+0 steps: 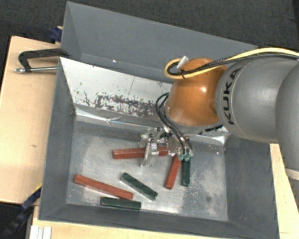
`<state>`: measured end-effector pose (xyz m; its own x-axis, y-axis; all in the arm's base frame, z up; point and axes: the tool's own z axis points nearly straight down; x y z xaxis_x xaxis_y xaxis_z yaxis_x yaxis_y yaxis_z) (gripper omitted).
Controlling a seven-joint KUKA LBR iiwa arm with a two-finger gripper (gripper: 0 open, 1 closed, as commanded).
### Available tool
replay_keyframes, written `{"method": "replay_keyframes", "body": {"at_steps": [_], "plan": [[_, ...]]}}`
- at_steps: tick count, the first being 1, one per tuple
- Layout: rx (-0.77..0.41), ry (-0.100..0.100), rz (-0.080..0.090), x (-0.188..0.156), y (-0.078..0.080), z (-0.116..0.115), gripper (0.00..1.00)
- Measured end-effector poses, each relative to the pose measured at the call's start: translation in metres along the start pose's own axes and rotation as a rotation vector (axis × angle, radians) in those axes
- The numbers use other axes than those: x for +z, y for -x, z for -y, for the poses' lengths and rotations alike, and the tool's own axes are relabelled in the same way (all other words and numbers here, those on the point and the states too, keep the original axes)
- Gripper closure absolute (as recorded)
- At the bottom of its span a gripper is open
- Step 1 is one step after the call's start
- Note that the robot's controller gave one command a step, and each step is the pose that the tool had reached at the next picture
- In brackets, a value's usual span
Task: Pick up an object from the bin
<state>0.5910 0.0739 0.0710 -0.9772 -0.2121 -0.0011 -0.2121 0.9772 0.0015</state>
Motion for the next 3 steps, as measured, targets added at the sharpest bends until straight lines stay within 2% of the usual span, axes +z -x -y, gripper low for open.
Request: {"method": "replay_keyframes", "body": {"at_steps": [1,2,3], "plan": [[-0.022,-0.001,0.005,-0.123,-0.039,0.003,1.0],[-0.022,-0.001,0.004,-0.123,-0.039,0.003,1.0],[-0.436,-0.003,0.008,-0.256,-0.022,0.056,1.0]]}}
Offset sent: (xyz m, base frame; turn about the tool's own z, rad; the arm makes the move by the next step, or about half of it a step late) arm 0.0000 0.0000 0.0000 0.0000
